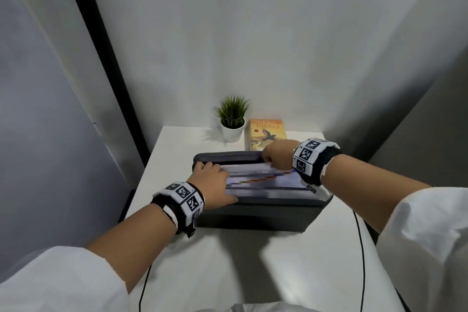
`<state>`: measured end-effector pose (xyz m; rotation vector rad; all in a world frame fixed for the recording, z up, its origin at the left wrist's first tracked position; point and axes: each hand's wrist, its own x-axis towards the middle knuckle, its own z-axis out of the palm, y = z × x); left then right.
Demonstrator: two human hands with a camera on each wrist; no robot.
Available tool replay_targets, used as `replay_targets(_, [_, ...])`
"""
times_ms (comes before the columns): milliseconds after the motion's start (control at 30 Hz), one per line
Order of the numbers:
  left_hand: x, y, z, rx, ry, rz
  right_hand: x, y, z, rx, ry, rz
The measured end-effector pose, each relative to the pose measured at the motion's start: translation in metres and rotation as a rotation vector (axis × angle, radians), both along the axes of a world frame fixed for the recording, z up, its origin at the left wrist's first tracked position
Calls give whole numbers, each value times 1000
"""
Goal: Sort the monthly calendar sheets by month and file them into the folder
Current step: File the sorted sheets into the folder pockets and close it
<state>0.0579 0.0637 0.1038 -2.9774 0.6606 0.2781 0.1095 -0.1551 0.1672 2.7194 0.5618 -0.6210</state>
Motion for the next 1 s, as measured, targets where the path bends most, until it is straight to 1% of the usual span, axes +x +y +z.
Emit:
replay_targets(100, [-3, 1, -2, -32, -23, -27, 4, 15, -13, -125, 17, 58])
replay_targets(233, [-7, 4, -5, -96, -92, -46, 8, 34, -21, -75, -27, 95])
replay_targets(267, [-9, 5, -6, -106, -124, -56, 11, 35, -25, -99, -23, 122])
replay_targets(333, [-10, 7, -7, -127, -178, -76, 13, 29, -37, -220, 42, 107])
replay_targets(400, [-9, 8, -7, -147, -164, -68, 12, 26, -43, -295, 93, 65])
replay_targets(500, [-5, 10, -6, -122, -96, -27, 10, 33, -35, -193, 101, 81])
replay_targets(567, [-2, 10, -5, -130, -124, -14, 10, 42, -13, -84, 115, 36])
replay_targets(633, [0, 9, -4, -198, -171, 11, 12, 42, 11, 45, 71, -12])
replay_targets(700, [3, 8, -3, -293, -179, 52, 10, 38, 31, 204, -43, -16])
replay_targets(733, [5, 7, -2, -343, -169, 65, 6, 36, 37, 223, -62, -10])
replay_targets(767, [6, 6, -1, -383, -155, 71, 0, 36, 40, 202, -36, -10])
replay_targets(833, [7, 5, 2, -447, -123, 74, -12, 40, 37, 121, 83, 9])
replay_targets(900, [8, 10, 2, -522, -61, 88, -24, 45, 25, 115, 182, 30])
replay_targets(933, [8, 15, 2, -572, -7, 98, -29, 46, 17, 146, 178, 40])
replay_targets(967, [9, 20, 1, -648, 55, 112, -33, 47, 9, 189, 137, 44])
replay_targets(1000, [9, 25, 0, -768, 100, 138, -37, 46, 3, 243, 85, 33])
